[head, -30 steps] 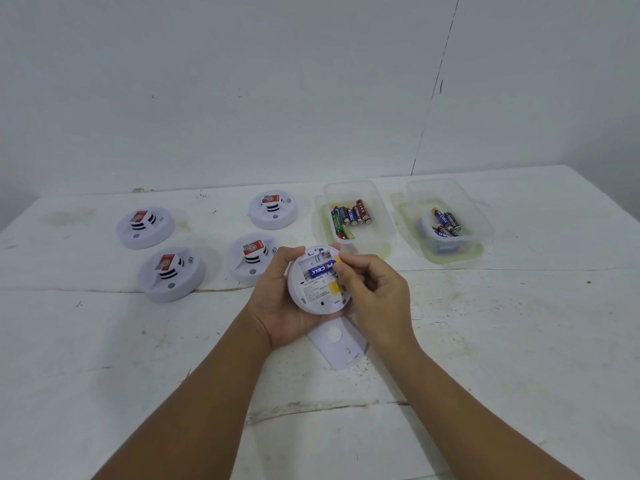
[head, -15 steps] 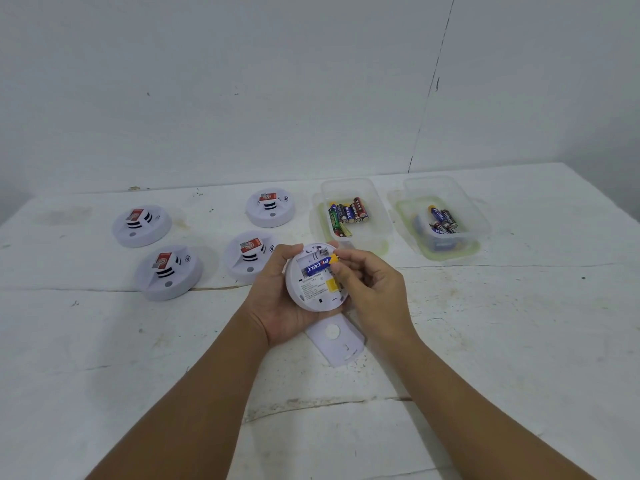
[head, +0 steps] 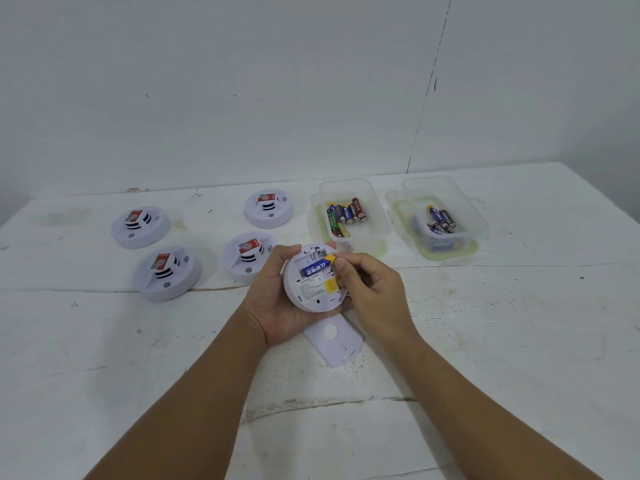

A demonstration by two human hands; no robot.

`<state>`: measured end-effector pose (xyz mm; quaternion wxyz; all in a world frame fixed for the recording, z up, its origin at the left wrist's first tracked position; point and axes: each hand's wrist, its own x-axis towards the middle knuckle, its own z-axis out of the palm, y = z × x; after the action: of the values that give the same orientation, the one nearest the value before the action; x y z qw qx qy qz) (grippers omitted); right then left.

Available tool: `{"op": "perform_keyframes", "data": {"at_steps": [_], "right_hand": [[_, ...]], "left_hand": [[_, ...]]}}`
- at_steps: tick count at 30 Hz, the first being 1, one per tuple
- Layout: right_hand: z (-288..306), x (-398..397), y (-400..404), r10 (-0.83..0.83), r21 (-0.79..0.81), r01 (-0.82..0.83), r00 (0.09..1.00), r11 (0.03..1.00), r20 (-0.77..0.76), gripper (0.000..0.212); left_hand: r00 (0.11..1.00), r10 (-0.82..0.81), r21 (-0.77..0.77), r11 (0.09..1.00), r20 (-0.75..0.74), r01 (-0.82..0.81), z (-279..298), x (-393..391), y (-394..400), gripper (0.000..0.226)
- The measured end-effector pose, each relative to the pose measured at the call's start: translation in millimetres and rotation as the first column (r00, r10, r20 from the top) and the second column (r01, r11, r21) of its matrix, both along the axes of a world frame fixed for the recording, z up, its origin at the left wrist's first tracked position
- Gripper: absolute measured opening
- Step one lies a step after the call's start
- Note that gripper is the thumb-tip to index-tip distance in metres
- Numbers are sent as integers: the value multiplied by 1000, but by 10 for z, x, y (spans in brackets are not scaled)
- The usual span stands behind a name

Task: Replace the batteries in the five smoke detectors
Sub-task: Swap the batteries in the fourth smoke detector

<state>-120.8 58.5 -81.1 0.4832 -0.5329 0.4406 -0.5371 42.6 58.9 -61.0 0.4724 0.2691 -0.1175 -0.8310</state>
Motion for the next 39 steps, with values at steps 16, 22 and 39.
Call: {"op": "perform_keyframes", "data": {"at_steps": [16, 22, 39], "right_hand": [[57, -3, -61, 8, -27, -9, 1000, 1000, -30, 30], [59, 17, -88, 27, 26, -26, 999, 999, -25, 32], [-142, -11, -57, -12, -146, -6, 992, 989, -122, 20]], "left_hand": [[1000, 0, 7, 1000, 23, 0, 13, -33, 2, 49], [1000, 0, 0, 1000, 26, 0, 15, -40, 4, 60], [998, -44, -18, 999, 38, 45, -24, 9, -7, 55]]}}
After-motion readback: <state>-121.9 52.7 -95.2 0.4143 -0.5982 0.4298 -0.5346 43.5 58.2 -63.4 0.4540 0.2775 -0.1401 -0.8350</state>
